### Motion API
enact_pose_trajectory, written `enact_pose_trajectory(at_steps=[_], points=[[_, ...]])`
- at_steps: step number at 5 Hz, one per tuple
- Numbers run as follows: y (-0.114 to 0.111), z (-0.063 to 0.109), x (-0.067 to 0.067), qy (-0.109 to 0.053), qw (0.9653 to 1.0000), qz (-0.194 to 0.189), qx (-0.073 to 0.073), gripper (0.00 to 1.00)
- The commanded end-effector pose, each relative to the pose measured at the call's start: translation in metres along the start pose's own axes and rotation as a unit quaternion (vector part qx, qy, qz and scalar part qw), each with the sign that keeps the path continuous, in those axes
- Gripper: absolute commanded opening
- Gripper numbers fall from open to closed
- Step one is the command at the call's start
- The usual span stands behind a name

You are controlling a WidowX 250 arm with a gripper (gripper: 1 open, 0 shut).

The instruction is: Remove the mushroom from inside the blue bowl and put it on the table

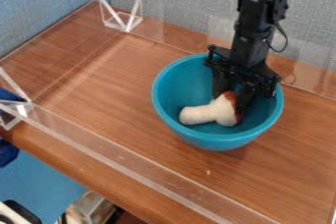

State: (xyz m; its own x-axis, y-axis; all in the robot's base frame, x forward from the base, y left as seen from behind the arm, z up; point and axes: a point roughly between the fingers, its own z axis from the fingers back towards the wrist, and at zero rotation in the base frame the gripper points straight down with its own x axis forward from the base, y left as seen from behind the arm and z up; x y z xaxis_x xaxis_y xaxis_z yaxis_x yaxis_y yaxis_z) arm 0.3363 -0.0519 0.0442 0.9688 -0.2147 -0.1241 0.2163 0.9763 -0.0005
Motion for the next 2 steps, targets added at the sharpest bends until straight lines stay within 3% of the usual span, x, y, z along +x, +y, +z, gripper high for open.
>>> enact_pose_trajectory(at_steps=[1,2], points=[[0.0054,0.0098,0.0005,-0.020,0.9998,0.003,0.000,0.00],[0.0067,0.0079,-0.0009,-0.019,0.9998,0.004,0.000,0.00]])
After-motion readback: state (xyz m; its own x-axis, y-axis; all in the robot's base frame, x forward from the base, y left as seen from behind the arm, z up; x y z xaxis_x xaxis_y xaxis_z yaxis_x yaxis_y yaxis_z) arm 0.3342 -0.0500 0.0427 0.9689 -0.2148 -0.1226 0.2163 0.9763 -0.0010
